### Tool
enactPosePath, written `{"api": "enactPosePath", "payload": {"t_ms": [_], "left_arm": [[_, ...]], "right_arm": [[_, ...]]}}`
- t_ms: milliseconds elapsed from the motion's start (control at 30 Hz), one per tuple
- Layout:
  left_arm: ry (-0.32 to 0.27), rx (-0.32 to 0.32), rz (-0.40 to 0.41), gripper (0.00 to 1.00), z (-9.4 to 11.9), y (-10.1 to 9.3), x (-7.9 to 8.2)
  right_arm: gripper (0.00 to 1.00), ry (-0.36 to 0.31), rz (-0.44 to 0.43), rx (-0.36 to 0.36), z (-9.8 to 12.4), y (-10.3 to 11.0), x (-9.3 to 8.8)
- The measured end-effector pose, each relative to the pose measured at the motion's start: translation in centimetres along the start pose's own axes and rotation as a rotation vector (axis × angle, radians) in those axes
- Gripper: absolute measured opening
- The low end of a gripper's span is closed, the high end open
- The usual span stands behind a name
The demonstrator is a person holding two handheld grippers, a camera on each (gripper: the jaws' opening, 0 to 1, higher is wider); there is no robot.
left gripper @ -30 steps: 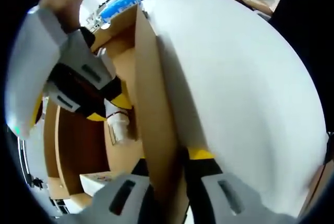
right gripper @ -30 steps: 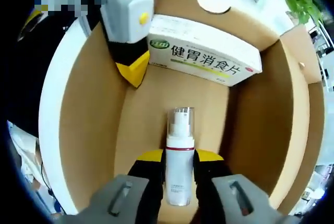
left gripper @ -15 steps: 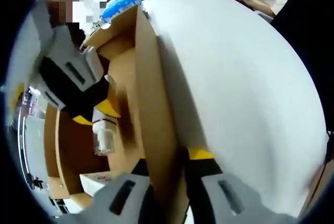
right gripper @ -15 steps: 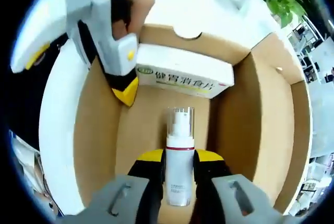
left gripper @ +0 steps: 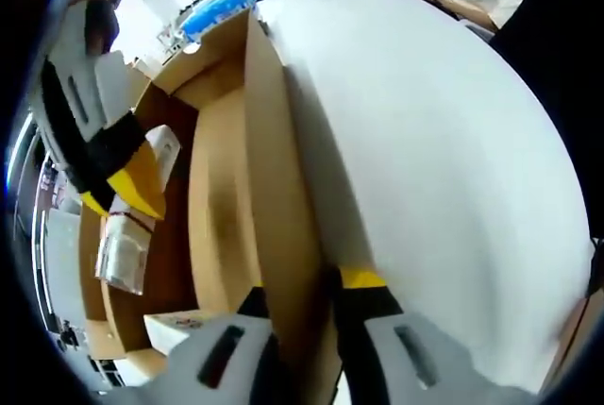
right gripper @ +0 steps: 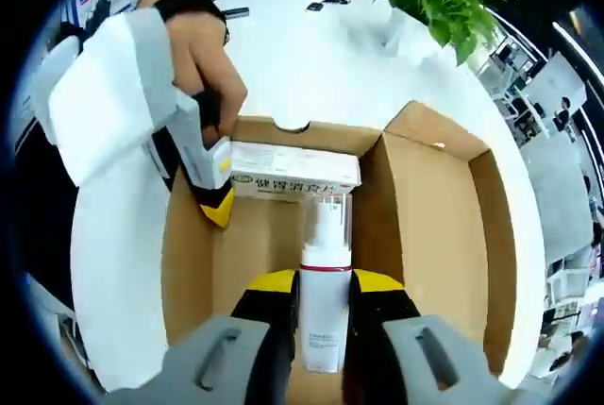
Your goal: Operate the shoe box by opening the lid, removing the specified soft item, and placing it in the target area until the item is outside and the box remains undamaged.
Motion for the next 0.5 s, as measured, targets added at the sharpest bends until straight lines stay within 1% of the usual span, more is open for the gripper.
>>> {"api": "enactPosePath", "payload": {"t_ms": [100, 167, 200, 233, 267, 300, 333, 367, 400, 433, 467, 500], "left_arm": [[-0.001, 0.000, 0.000, 0.11, 0.0, 0.0, 0.0], [-0.001, 0.000, 0.000, 0.11, 0.0, -0.1, 0.0], [-0.001, 0.000, 0.000, 0.11, 0.0, -0.1, 0.0], [-0.001, 0.000, 0.000, 0.11, 0.0, -0.1, 0.1], [-0.002, 0.000, -0.001, 0.11, 0.0, -0.2, 0.1], [-0.002, 0.000, -0.003, 0.11, 0.0, -0.2, 0.1], [-0.003, 0.000, -0.003, 0.11, 0.0, -0.2, 0.1], [-0.002, 0.001, -0.003, 0.11, 0.0, -0.2, 0.1], [-0.002, 0.001, -0.003, 0.11, 0.0, -0.2, 0.1], [-0.002, 0.000, -0.003, 0.11, 0.0, -0.2, 0.2], [-0.002, 0.000, -0.002, 0.11, 0.0, -0.2, 0.1], [-0.003, 0.000, -0.002, 0.11, 0.0, -0.2, 0.1]], "right_arm": [[0.20, -0.051, -0.035, -0.045, 0.9, 0.0, 0.1], [0.20, -0.100, -0.058, -0.079, 1.5, 0.1, 0.2], [0.20, -0.132, -0.099, -0.106, 2.0, 0.2, 0.2], [0.20, -0.179, -0.153, -0.134, 2.6, 0.1, 0.3], [0.20, -0.202, -0.174, -0.117, 2.8, 0.2, 0.3], [0.20, -0.229, -0.172, -0.111, 3.2, 0.3, 0.3], [0.20, -0.261, -0.167, -0.144, 3.6, 0.3, 0.3], [0.20, -0.277, -0.167, -0.159, 4.0, 0.5, 0.2], [0.20, -0.296, -0.189, -0.180, 4.4, 0.6, 0.2], [0.20, -0.332, -0.221, -0.203, 4.7, 0.6, 0.2], [0.20, -0.372, -0.230, -0.209, 5.2, 0.7, 0.2], [0.20, -0.394, -0.243, -0.220, 5.5, 0.8, 0.2]]}}
Point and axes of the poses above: the point that each gripper's makers call its tool centre point, and the gripper's own axes: z roughly backward along the fingers, y roughly to its left, x roughly out of its top, the point moved 10 cm from there along z, roughly backward along the fingers, and after that the axes turned 8 degrees about -y, right-handed, at the moved point
